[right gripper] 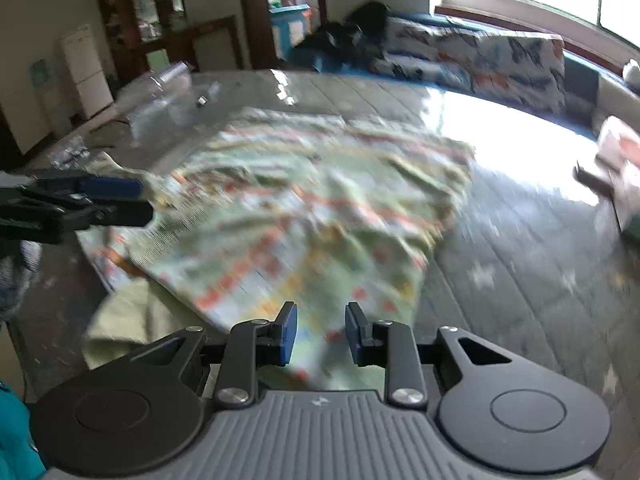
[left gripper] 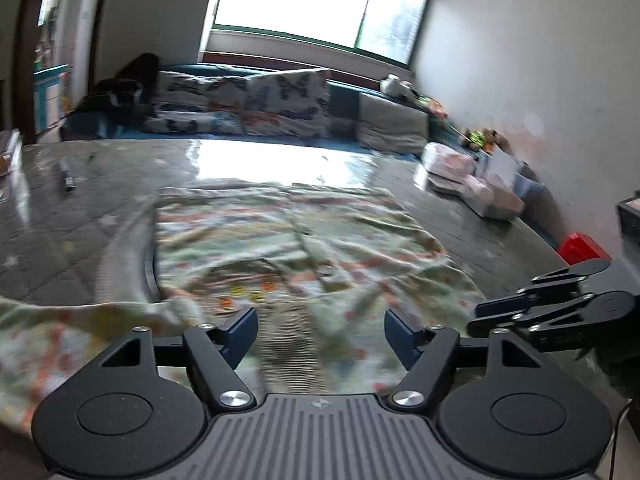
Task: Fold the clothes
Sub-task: 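Lift the sleeve and lay it across the shirt body with the right tool, open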
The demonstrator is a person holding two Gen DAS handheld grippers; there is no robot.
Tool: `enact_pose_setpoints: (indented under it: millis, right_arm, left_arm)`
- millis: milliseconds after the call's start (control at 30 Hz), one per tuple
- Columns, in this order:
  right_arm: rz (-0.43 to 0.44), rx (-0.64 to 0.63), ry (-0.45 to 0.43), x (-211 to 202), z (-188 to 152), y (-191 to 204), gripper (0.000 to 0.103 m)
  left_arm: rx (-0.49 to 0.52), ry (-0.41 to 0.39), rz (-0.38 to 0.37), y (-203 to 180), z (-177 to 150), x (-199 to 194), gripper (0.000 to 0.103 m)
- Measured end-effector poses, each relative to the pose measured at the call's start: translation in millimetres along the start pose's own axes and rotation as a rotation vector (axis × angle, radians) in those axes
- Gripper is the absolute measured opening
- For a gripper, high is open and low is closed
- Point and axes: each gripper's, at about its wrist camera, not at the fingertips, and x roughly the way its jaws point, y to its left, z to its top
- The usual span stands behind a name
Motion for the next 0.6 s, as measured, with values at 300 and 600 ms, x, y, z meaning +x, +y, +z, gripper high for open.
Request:
enact_pose_setpoints:
  millis: [300, 600]
  right_arm:
    - [-0.008, 0.007, -0.065, 0, 20, -11, 0.026]
    - [-0.023, 0.066, -0.067, 37, 34, -28, 0.034]
  left_arm:
    - [0.033, 0.036, -0.041, -14, 2, 22, 0.049]
    - [0.017, 0.083, 0.010, -2, 1, 46, 0.044]
